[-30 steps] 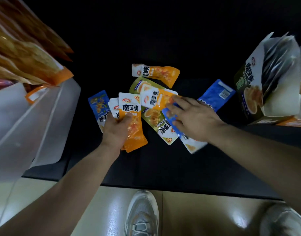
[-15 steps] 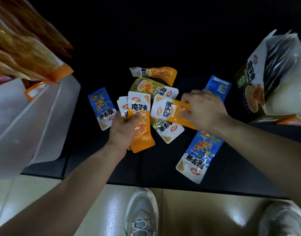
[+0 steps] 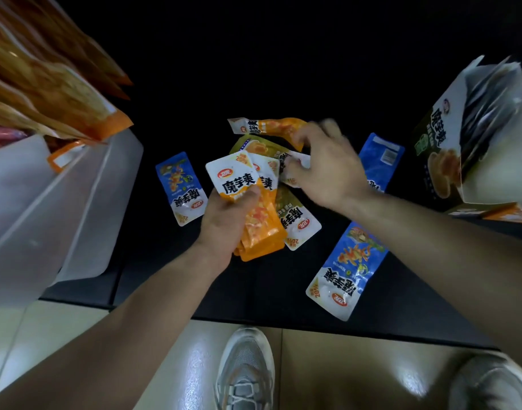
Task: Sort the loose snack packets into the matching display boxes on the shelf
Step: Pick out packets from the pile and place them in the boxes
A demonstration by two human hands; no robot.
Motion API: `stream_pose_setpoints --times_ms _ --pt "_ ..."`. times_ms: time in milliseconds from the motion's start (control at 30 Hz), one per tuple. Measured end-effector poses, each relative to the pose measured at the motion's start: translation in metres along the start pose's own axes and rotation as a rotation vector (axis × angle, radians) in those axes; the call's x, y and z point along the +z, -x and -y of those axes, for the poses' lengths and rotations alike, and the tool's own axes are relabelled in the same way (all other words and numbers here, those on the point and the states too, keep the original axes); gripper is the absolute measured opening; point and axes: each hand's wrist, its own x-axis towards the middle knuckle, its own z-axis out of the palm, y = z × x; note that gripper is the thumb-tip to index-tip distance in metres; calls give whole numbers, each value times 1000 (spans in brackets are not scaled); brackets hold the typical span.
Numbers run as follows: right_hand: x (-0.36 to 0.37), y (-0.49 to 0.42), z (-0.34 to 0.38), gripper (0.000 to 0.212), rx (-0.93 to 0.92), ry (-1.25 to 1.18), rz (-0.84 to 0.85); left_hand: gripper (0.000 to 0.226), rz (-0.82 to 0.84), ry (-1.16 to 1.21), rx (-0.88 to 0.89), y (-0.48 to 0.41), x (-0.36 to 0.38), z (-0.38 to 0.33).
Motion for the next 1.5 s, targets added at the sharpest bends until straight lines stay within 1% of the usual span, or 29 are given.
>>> stream_pose_setpoints --times_ms 33,67,100,167,200,233,300,367,400,467,567,600,700,767,833,900,967,1033,1100,1133,1200,1300,1367,1400,1433,1467,1500 --pt "-3 -14 -4 38 -85 125 18 20 -29 16 -15 -2 -2 -1" --pt "-5 -27 -9 44 -124 218 91 16 -46 26 -22 -4 -3 -1" --pt "-6 -37 -12 47 -112 270 180 16 -53 32 -24 -4 -4 -1" --pt "-3 -45 -19 51 -47 276 328 18 -54 38 -32 -5 -4 0" --pt "-2 -43 -22 51 -52 232 338 19 -52 44 -32 -6 -5 1" --pt "0 -37 -24 48 -82 182 287 19 -56 47 -30 -7 -6 2" --pt "-5 -23 -26 33 -125 41 61 21 -75 36 -19 -9 -10 3" --pt "-18 -9 -25 19 -116 -110 -142 31 -84 -2 0 -12 -15 3" --pt "-28 -3 -25 16 -104 -168 -206 36 -82 -30 11 -13 -17 2" --pt "-49 11 -22 21 -81 -266 -252 43 -68 -76 30 -14 -21 2" --pt "-78 29 -23 48 -52 -425 -207 47 -21 -103 39 -10 -19 3" --pt "-83 32 -26 50 -18 -470 -185 46 5 -104 39 -7 -16 4" --pt "-80 36 -33 32 136 -549 -35 45 122 -150 39 4 -4 7" --pt "-69 41 -37 29 184 -535 45 49 211 -189 22 13 9 7" --pt "-59 46 -40 23 218 -549 49 57 300 -218 12 21 23 9" --pt "-55 48 -45 24 327 -659 -12 56 329 -223 24 27 35 10" --pt "-55 52 -52 35 481 -856 -50 42 269 -186 31 28 41 7" --pt "-58 61 -60 51 570 -1052 -58 27 154 -117 -6 24 39 2" --pt "-58 75 -63 60 628 -1213 -41 22 29 -43 -64 19 35 -2" --pt "-55 83 -62 62 658 -1255 -17 21 -10 -15 -91 19 34 -3" --pt "-45 96 -55 62 705 -1239 41 24 -14 1 -106 22 38 -2" --pt "-31 108 -43 57 696 -1026 167 31 64 -25 -67 32 47 3" --pt "-28 110 -38 48 627 -871 289 37 143 -109 -5 34 50 7" --pt "-28 109 -36 38 578 -797 325 41 181 -148 22 36 51 7" --pt "-30 109 -35 27 528 -729 334 44 213 -174 42 37 52 7" --pt "-32 108 -35 22 485 -666 330 47 240 -194 53 39 53 7" --pt "-33 106 -37 23 452 -620 330 51 260 -212 57 42 54 7"
